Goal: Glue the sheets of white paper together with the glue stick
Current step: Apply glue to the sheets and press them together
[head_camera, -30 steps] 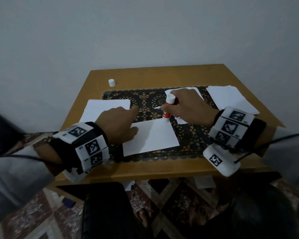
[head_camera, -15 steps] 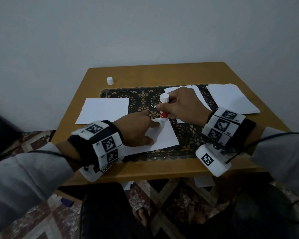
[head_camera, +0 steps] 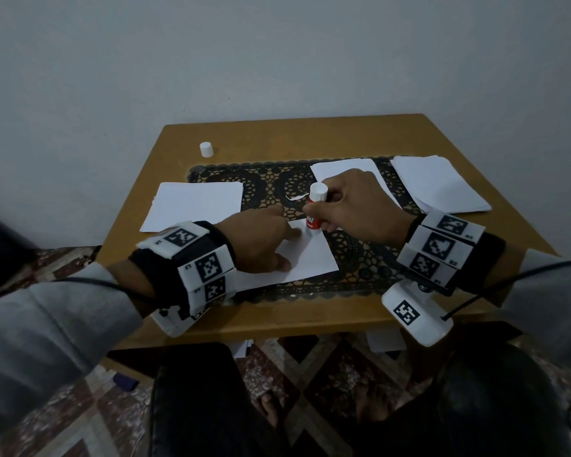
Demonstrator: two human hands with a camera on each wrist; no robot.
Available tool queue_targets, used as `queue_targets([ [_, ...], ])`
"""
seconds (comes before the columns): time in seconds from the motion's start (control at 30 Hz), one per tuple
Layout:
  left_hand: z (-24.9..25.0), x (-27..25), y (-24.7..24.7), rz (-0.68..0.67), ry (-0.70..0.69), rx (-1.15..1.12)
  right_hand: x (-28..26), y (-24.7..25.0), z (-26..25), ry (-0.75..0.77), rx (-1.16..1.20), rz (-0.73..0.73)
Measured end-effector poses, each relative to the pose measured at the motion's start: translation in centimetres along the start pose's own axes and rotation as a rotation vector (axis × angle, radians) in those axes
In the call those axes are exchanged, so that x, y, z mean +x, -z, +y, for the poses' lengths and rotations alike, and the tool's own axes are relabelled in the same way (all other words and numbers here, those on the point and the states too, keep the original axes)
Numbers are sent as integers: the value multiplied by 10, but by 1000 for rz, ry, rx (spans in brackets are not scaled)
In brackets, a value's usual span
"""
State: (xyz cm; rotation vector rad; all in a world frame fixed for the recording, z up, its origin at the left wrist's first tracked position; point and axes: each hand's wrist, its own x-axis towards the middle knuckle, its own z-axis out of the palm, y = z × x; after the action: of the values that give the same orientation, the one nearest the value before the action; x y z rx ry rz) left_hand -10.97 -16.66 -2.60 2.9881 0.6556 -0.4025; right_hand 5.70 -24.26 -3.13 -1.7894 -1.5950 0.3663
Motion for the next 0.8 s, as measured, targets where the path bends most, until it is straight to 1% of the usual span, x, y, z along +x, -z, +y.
queue_targets([
  [0.17, -1, 0, 0, -10, -1, 10, -17, 4, -2, -12, 6, -44],
  [0.43, -1, -1, -1, -2, 7, 1, -45, 12, 1, 82, 14, -117],
  [0.63, 2, -3, -1, -10, 13, 23, -47, 30, -9, -5, 112, -198],
  [0.7, 2, -3, -2, -12, 11, 32, -36, 44, -12, -41, 181, -159],
  [0.8, 1, -3, -2, -21, 5, 29, -11, 64, -12, -112, 327, -44],
])
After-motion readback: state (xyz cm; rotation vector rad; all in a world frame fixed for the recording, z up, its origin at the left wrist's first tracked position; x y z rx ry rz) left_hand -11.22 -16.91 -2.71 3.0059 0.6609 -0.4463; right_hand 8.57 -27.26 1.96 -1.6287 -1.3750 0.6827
